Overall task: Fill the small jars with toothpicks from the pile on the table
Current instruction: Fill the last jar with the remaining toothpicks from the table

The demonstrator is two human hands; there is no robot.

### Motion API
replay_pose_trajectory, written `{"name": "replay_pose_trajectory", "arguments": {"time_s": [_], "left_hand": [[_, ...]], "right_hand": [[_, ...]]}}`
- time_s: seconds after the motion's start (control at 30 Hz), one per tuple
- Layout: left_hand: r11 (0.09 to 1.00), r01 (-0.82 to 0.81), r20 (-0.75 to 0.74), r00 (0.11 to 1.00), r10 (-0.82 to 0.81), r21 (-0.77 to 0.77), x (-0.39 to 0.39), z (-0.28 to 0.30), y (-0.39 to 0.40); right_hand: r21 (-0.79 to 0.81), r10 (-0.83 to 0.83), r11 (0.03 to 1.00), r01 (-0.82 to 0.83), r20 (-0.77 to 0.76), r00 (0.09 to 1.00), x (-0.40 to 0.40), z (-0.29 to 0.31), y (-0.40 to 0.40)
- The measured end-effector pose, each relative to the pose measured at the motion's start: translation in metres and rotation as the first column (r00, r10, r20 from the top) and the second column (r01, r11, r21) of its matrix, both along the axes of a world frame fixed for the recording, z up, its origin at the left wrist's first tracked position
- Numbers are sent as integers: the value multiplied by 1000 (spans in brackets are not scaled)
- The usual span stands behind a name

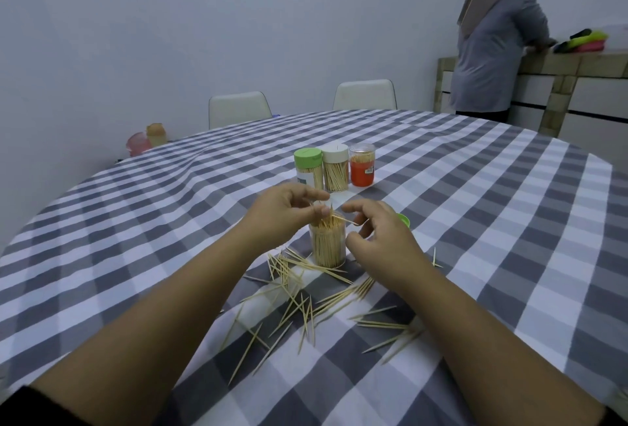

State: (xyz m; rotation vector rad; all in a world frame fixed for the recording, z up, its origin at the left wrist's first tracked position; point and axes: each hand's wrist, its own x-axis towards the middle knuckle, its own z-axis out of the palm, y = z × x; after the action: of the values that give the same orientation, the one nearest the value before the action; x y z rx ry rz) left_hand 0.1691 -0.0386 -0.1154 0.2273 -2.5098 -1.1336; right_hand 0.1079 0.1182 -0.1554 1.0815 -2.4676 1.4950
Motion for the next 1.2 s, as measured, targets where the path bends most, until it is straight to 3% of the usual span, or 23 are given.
{"name": "replay_pose_trajectory", "arguments": {"time_s": [0.1,0.3,0.43,0.53,0.67,0.73,0.83,0.97,1.1,1.2], "left_hand": [[993,22,1,1000,-23,118,5,-6,-4],[999,-4,76,997,7,-33,20,-12,-16],[1000,-18,49,999,18,13,21,-24,-9],[997,-40,46,998,37,69,17,-35,-2],[995,-97,28,995,97,-7,13,-45,-3],[994,-105,26,994,105,-12,13,-46,-4],[996,-91,20,996,91,-17,13,-48,-7],[997,-81,34,996,81,-2,14,-47,-9],[998,-64,57,996,63,12,16,-45,-8],[998,-60,99,993,60,-3,18,-40,-8]], "right_hand": [[-4,-28,1000,28,-67,997,-1,0,0],[-23,-71,997,68,-148,986,-1,1,-2],[48,-75,995,85,-186,980,-2,5,-6],[179,-34,981,70,-195,980,-9,15,-15],[230,111,971,-71,-169,979,-10,27,-27],[301,209,945,-126,-262,942,-6,28,-30],[452,270,889,-69,-397,877,-4,19,-34],[431,235,902,-1,-488,840,-3,10,-33],[366,204,930,-23,-463,863,-3,6,-29],[463,228,886,-35,-367,902,-3,12,-28]]}}
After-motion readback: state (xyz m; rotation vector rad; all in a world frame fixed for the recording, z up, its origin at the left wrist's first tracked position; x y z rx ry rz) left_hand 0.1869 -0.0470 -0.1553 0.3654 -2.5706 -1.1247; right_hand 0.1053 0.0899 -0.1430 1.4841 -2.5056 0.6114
